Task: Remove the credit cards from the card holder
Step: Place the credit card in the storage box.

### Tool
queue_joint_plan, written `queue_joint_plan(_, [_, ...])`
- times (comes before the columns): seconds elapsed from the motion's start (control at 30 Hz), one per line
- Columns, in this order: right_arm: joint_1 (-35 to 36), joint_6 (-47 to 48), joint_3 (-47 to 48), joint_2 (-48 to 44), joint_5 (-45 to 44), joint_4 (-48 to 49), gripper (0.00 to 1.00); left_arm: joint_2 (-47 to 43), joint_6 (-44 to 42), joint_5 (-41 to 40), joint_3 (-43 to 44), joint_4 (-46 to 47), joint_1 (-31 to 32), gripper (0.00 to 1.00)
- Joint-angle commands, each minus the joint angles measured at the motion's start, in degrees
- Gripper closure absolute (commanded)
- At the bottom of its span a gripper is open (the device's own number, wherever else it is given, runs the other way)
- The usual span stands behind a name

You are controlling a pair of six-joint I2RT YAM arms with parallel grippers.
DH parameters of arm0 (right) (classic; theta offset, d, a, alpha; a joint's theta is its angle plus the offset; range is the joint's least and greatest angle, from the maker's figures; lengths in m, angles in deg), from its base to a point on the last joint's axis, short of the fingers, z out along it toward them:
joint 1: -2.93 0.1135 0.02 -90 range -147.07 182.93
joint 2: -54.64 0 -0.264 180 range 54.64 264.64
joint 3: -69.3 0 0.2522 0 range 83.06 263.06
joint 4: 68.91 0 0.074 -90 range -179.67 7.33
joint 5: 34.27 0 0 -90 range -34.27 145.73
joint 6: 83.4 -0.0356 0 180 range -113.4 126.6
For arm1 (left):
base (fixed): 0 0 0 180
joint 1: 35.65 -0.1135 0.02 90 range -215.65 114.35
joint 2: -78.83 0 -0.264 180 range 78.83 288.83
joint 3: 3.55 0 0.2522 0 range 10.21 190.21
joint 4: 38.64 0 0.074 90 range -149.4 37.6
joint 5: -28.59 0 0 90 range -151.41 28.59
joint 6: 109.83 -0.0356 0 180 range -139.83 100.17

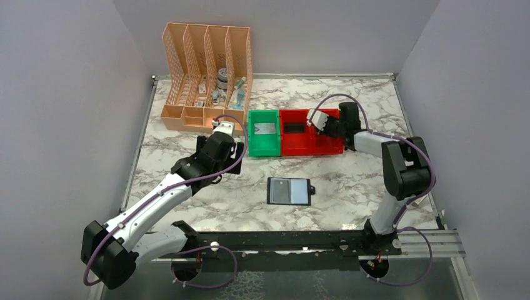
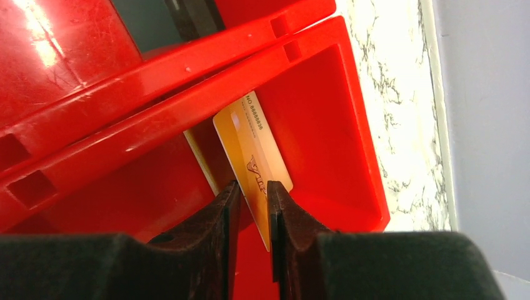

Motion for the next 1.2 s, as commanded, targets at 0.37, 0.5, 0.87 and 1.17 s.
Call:
queue_joint_plan(0.37, [-0.41,1.43,3.60,2.79,2.21,-4.22,0.76,1.56,-1.14,0.61,-0.40,-0.93,-0.25,0.01])
queue_joint_plan(0.5, [-0.41,1.59,3.88,3.28,2.05,-4.50,0.72,1.69,-1.18,0.70,-0.42,-0.99,-0.27,0.01])
queue_joint_plan(0.87, [-0.55,0.17,1.84,2.32,-0.91,3.40,0.72,1.91,-1.27,0.77,-0.42,-0.94,-0.27,0.01])
queue_joint_plan(1.17, [-0.50,-29.31,-0.02,-4.54,-0.75,11.07,0.70,1.86,-1.19,0.65,-0.33,-1.00,-0.25,0.01])
